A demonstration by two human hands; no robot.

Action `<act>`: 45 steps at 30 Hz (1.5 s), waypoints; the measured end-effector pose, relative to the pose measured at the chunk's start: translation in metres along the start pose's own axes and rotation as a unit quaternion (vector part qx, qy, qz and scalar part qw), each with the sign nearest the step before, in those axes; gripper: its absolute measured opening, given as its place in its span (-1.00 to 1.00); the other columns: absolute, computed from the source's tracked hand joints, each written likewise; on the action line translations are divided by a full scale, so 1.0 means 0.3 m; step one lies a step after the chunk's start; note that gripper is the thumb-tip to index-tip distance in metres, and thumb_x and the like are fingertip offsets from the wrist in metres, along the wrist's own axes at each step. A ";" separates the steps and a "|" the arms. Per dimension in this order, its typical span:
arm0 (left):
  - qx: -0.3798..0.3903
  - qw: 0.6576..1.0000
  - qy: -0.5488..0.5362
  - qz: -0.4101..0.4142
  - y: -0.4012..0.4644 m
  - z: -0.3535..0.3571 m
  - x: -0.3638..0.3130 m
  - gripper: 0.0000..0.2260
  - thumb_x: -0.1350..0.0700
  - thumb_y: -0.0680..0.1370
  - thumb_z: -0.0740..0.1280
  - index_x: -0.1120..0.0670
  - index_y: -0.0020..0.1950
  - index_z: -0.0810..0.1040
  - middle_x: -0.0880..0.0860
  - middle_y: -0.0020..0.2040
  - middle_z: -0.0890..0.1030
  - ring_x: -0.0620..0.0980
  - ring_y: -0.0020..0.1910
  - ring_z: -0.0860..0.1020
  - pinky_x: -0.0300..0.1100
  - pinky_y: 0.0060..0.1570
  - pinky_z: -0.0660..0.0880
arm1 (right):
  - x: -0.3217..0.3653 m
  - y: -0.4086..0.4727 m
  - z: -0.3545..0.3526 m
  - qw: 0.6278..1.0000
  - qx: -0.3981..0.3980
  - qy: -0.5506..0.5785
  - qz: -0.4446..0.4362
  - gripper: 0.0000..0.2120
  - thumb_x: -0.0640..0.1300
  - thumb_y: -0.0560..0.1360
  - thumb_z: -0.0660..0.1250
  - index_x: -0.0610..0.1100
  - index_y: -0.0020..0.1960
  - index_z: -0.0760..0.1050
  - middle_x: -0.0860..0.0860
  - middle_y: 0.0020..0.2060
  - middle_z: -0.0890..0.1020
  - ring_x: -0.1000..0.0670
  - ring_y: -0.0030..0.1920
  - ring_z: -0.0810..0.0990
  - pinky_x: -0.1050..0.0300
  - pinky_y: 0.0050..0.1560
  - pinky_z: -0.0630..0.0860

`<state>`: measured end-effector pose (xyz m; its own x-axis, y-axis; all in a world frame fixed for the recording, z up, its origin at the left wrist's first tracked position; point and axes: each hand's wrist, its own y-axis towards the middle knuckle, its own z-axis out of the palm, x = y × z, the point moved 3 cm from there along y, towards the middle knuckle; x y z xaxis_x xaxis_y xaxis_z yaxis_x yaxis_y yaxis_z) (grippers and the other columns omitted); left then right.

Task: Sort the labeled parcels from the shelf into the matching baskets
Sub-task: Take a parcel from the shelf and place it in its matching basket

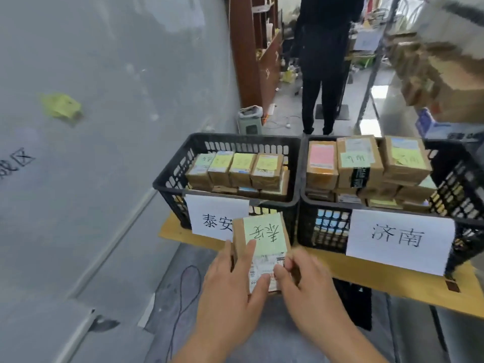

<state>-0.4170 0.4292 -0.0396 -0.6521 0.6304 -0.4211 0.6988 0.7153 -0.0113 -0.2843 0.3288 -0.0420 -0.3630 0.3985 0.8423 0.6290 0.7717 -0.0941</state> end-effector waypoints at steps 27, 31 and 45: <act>0.017 0.993 0.092 -0.073 1.025 -0.115 0.805 -0.43 -0.29 0.63 -0.11 -0.15 0.61 0.18 0.15 0.57 0.29 0.15 0.57 0.19 0.18 0.55 0.07 | 0.205 1.284 0.261 0.967 0.213 -0.122 0.068 -0.71 -0.04 0.61 0.38 0.33 0.15 0.42 0.17 0.06 0.62 0.06 -0.05 0.69 -0.02 -0.14 0.70; 0.015 0.989 0.112 -0.090 1.034 -0.105 0.794 -0.46 -0.25 0.62 0.00 -0.13 0.59 0.25 0.11 0.55 0.34 0.13 0.55 0.24 0.17 0.54 0.08 | 0.124 1.338 0.352 0.934 0.304 -0.181 0.043 -0.71 0.00 0.64 0.34 0.29 0.26 0.37 0.12 0.17 0.57 0.03 0.02 0.64 0.00 0.06 0.62; 0.047 0.981 0.120 -0.148 1.022 -0.086 0.762 -0.46 -0.26 0.62 -0.09 -0.18 0.59 0.18 -0.03 0.58 0.28 0.02 0.59 0.13 0.15 0.57 -0.01 | -0.002 1.407 0.511 0.886 0.400 -0.235 -0.007 -0.61 -0.13 0.67 0.20 0.06 0.46 0.21 -0.06 -0.12 0.64 -0.09 -0.19 0.63 -0.07 -0.19 0.56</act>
<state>-0.3592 0.8003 -0.1160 -0.8727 0.4607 -0.1618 0.4856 0.8537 -0.1883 -0.1239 0.7304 -0.1637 -0.7315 0.4032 0.5499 0.0013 0.8072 -0.5902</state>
